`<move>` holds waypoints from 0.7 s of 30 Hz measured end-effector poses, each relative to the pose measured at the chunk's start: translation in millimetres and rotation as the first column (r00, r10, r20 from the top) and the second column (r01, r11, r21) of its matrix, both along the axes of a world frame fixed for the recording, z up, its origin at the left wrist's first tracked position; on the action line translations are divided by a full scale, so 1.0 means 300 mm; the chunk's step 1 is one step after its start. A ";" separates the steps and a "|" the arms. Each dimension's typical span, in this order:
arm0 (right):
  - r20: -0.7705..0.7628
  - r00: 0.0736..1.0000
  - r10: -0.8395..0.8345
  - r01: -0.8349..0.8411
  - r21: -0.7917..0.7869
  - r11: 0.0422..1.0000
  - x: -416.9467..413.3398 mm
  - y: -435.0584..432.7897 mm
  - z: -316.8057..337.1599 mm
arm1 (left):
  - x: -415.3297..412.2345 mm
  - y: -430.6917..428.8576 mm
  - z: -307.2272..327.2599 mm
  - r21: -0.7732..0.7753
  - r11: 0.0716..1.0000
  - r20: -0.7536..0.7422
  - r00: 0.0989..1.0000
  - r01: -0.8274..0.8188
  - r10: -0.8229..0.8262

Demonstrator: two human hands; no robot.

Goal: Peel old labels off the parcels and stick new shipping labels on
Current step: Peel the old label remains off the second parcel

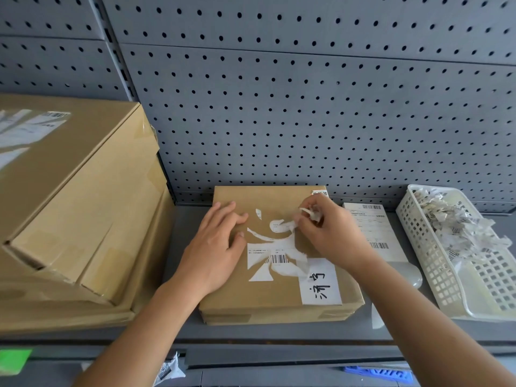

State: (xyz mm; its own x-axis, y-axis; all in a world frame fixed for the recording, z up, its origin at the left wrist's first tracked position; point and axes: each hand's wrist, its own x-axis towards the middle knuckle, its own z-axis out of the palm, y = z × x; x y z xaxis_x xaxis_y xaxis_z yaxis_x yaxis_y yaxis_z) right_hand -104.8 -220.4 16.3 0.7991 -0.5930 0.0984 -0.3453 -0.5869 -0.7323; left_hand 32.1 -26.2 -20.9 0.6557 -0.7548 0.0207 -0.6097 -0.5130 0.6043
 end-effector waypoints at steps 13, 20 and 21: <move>0.011 1.000 -0.023 0.025 -0.123 0.992 0.015 -0.018 -0.037 | -0.002 -0.002 0.002 0.003 1.000 -0.007 1.000 -0.005 0.005; -0.028 0.998 -0.060 0.061 0.061 0.996 0.004 -0.033 -0.024 | 0.000 0.000 0.000 0.003 1.000 -0.004 1.000 -0.002 0.002; -0.023 0.998 -0.061 0.062 0.080 0.995 0.003 -0.032 -0.023 | 0.000 -0.001 0.001 0.005 1.000 -0.003 1.000 -0.002 0.002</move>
State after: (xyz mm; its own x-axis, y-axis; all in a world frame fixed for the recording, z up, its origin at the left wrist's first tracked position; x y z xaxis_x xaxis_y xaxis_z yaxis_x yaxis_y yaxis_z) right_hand -103.9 -230.0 9.5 0.7623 -0.6464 0.0325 -0.3941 -0.5033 -0.7690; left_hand 32.2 -26.4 -20.8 0.6572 -0.7535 0.0152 -0.6067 -0.5170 0.6038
